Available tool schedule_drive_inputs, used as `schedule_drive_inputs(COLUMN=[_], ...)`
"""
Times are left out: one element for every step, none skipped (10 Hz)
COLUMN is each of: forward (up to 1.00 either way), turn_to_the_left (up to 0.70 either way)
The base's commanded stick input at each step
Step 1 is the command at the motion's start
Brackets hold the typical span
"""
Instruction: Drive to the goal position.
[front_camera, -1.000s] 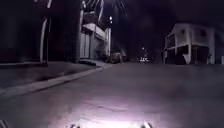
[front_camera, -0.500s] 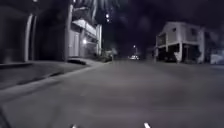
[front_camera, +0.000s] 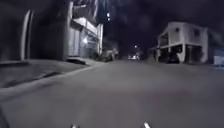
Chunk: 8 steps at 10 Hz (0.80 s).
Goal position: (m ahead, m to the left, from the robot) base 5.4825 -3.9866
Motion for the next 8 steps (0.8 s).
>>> schedule_drive_inputs(forward=[0.7,0.7,0.79,0.85,0.85,0.85,0.85,0.85], turn_to_the_left=[-0.06,-0.3,-0.34,-0.23,-0.06,0.0,0.0,0.0])
